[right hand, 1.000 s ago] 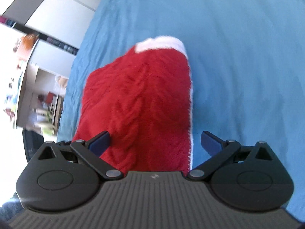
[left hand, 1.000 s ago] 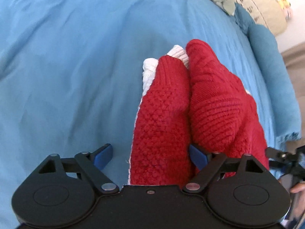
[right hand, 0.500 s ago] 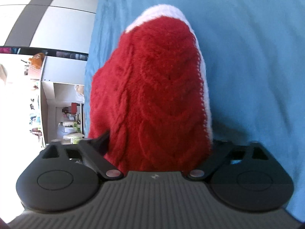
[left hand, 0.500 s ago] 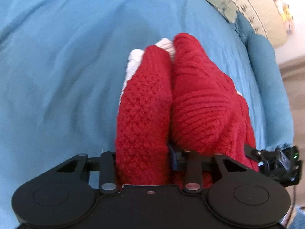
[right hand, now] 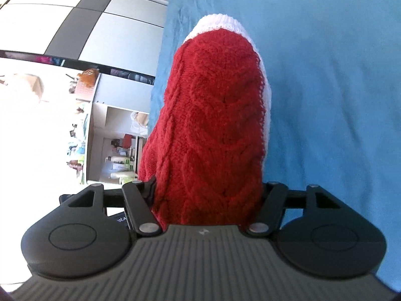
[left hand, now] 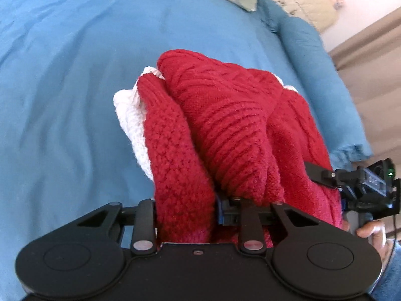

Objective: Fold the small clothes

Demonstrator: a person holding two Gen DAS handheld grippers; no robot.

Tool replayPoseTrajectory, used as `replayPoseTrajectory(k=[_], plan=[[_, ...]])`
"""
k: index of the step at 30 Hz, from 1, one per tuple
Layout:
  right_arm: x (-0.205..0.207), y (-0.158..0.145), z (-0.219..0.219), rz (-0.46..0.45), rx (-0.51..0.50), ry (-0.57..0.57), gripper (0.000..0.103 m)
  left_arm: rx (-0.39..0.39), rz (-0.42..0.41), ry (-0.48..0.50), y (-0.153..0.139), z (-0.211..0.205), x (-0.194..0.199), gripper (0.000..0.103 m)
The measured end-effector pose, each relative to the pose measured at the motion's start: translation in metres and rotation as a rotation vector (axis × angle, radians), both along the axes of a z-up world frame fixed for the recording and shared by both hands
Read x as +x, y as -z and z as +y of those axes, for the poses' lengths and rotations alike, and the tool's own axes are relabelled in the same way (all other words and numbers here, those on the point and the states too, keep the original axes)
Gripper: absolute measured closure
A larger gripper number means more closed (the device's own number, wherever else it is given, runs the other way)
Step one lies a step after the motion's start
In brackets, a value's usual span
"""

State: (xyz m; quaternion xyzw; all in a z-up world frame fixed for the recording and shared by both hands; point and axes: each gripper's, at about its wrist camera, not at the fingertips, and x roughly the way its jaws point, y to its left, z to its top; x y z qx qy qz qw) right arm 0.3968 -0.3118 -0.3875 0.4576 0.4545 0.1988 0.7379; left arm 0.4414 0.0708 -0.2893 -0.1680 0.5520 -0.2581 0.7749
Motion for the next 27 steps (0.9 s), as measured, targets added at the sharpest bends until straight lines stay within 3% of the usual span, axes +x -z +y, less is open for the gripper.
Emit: replayPoseTrajectory(k=[4, 8, 11, 13, 15, 17, 19, 21, 23, 25, 27], plan=[[-0.055, -0.021, -0.031, 0.005, -0.001, 0.016, 0.022, -0.029, 0.000, 0.033, -0.017, -0.024, -0.047, 0.073], [-0.102, -0.025, -0.060, 0.035, -0.042, 0.032, 0.022, 0.011, 0.032, 0.084, -0.003, -0.057, -0.082, 0.073], [-0.127, -0.001, -0.072, 0.075, -0.098, 0.035, 0.021, 0.079, 0.063, 0.122, 0.028, -0.078, -0.098, 0.075], [-0.137, 0.023, -0.078, 0.097, -0.159, 0.028, 0.020, 0.139, 0.024, 0.121, 0.043, -0.084, -0.110, 0.073], [-0.145, 0.038, -0.085, 0.066, -0.139, 0.053, 0.017, 0.128, 0.016, 0.084, 0.047, -0.078, -0.115, 0.070], [-0.144, 0.038, -0.087, 0.067, -0.109, 0.072, 0.012, 0.130, 0.027, 0.049, 0.043, -0.071, -0.120, 0.063], [-0.147, 0.030, -0.088, 0.069, -0.140, 0.067, 0.005, 0.175, 0.015, 0.044, 0.035, -0.073, -0.123, 0.055], [-0.149, 0.015, -0.086, 0.077, -0.205, 0.049, 0.000, 0.244, -0.016, 0.041, 0.020, -0.076, -0.132, 0.037], [-0.154, -0.006, -0.084, 0.082, -0.284, 0.044, 0.000, 0.337, -0.104, 0.044, -0.007, -0.070, -0.139, 0.013], [-0.163, -0.030, -0.083, 0.057, -0.368, 0.040, 0.000, 0.435, -0.197, 0.053, -0.040, -0.074, -0.157, 0.006], [-0.179, -0.061, -0.087, -0.011, -0.462, 0.037, 0.000, 0.462, -0.264, 0.077, -0.067, -0.078, -0.166, 0.005]])
